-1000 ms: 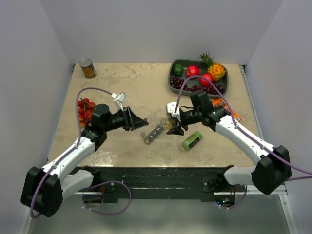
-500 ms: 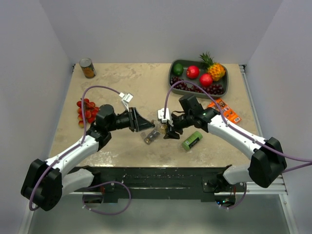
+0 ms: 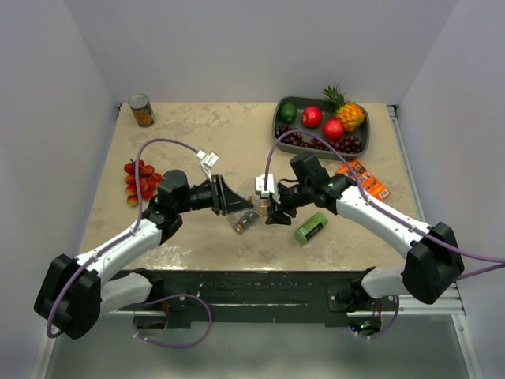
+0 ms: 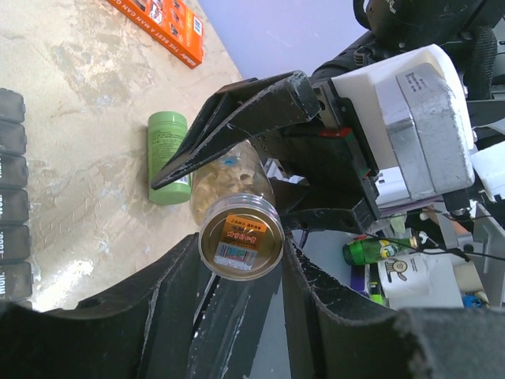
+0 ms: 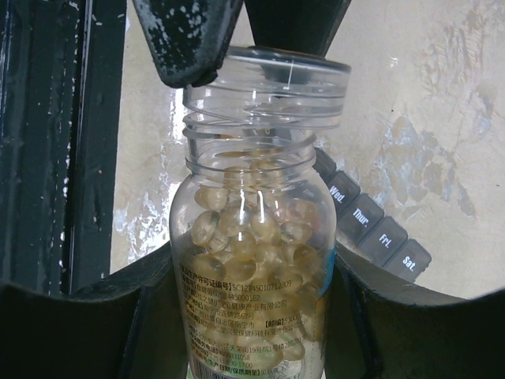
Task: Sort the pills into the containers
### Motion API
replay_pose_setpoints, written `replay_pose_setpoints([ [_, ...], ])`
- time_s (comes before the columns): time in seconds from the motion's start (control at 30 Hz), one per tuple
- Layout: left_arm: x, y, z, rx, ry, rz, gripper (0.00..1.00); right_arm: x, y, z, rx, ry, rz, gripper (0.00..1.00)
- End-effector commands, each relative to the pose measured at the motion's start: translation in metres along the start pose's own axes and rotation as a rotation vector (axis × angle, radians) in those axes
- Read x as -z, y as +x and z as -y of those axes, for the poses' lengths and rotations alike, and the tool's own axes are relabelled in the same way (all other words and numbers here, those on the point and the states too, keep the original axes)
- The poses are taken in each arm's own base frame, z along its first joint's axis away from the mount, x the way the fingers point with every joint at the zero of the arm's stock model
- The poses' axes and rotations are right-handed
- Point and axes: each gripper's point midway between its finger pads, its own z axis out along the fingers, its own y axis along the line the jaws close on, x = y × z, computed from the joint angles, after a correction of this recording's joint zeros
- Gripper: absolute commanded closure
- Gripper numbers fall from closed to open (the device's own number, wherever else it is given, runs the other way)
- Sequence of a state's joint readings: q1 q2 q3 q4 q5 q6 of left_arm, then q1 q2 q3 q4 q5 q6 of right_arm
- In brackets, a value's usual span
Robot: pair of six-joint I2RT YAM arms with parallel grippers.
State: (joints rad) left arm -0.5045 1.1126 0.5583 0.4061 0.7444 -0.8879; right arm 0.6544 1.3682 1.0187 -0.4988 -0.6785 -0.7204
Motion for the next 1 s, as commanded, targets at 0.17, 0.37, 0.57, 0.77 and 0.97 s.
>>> replay_pose_setpoints([
  [0.17, -0.004, -0.004, 0.017, -0.031, 0.065, 0.01, 0.92, 0.006, -0.028, 0.017, 0.01, 0.067, 0.066, 0.97],
  [0.37, -0.005, -0.004, 0.011, -0.025, 0.04, 0.018, 0.92, 0.008, -0.032, 0.014, 0.01, 0.056, 0.08, 0.97],
  [0.57, -0.007, -0.005, 0.001, -0.016, 0.004, 0.022, 0.93, 0.01, -0.034, 0.013, 0.016, 0.058, 0.086, 0.97],
  [0.77, -0.008, -0.007, -0.002, -0.018, -0.019, 0.025, 0.93, 0.011, -0.035, 0.013, 0.021, 0.059, 0.088, 0.97],
  [0.97, -0.009, -0.002, -0.004, -0.012, -0.019, -0.002, 0.93, 0.012, -0.038, 0.013, 0.025, 0.058, 0.095, 0.97],
])
